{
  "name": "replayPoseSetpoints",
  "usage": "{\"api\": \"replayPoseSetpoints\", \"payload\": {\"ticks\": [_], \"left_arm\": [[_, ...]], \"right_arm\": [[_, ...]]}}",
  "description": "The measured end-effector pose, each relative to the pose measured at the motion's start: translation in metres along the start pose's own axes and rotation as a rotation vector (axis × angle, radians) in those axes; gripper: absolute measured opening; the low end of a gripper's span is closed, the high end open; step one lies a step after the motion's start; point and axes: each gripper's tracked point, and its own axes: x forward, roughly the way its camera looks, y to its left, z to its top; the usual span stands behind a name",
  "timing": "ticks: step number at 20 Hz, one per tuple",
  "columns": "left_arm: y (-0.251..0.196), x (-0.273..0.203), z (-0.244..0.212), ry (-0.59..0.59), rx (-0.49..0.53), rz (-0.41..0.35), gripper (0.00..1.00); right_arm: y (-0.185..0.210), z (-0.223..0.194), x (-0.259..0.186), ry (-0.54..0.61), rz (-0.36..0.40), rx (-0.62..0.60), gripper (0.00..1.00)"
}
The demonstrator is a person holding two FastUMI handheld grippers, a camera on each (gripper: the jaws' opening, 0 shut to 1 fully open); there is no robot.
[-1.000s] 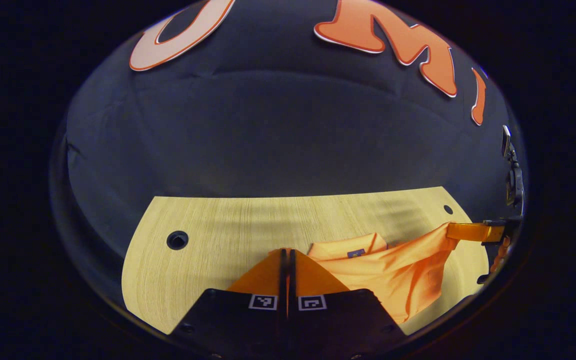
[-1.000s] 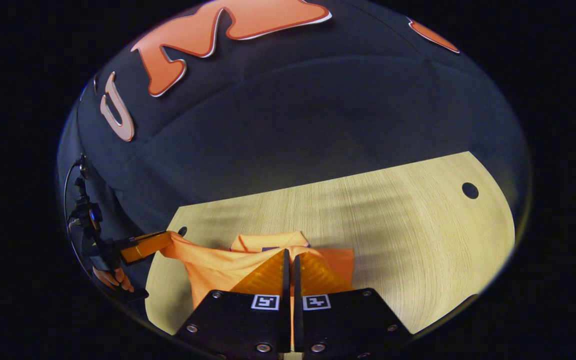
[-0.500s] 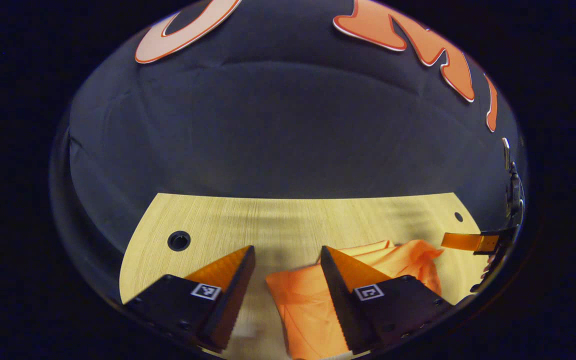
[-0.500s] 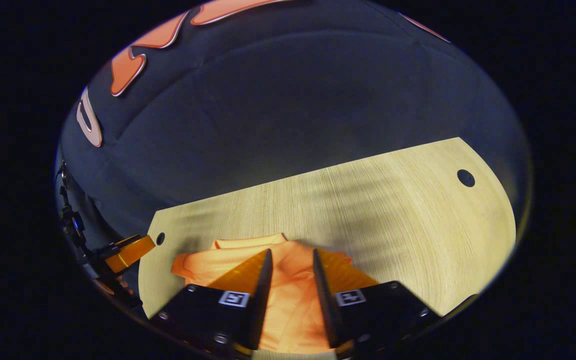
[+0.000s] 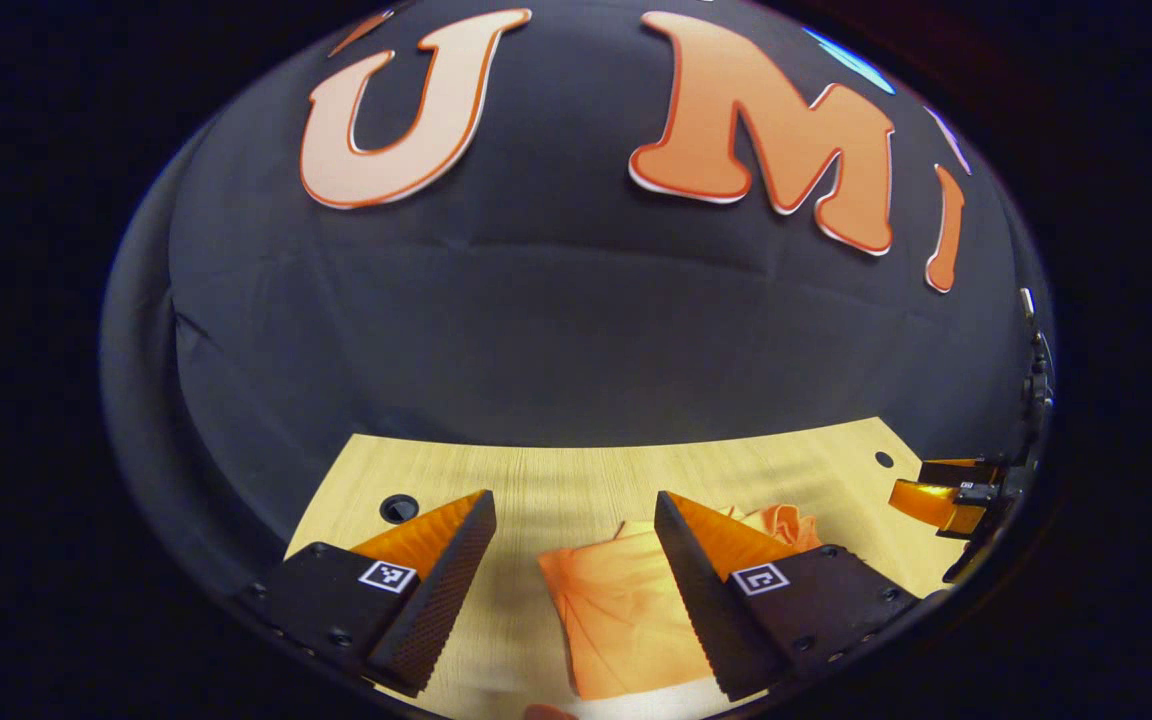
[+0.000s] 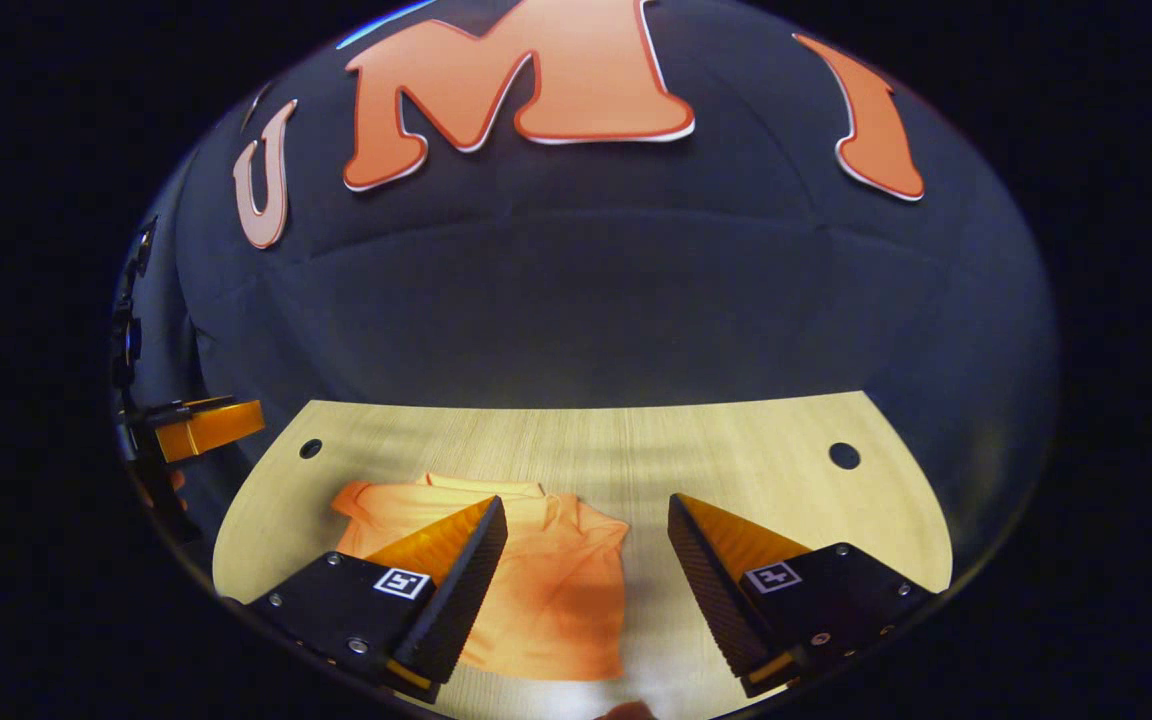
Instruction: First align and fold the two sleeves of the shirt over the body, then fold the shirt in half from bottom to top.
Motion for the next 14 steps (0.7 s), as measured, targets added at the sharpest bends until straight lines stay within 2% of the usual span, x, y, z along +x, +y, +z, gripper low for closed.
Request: {"api": "replayPoseSetpoints", "payload": {"ticks": [6,10,14], "left_arm": [[-0.03,-0.085,0.014,-0.101,0.006,-0.015,0.98],[-0.059,-0.143,0.017,-0.166,0.033,-0.045,0.98],[-0.077,-0.198,0.017,-0.249,0.041,-0.038,0.98]], "right_arm": [[0.0,0.023,-0.086,-0.142,0.005,-0.038,0.98],[-0.006,0.026,-0.136,-0.239,-0.057,-0.163,0.98],[0.005,0.026,-0.193,-0.339,-0.033,-0.166,0.98]]}}
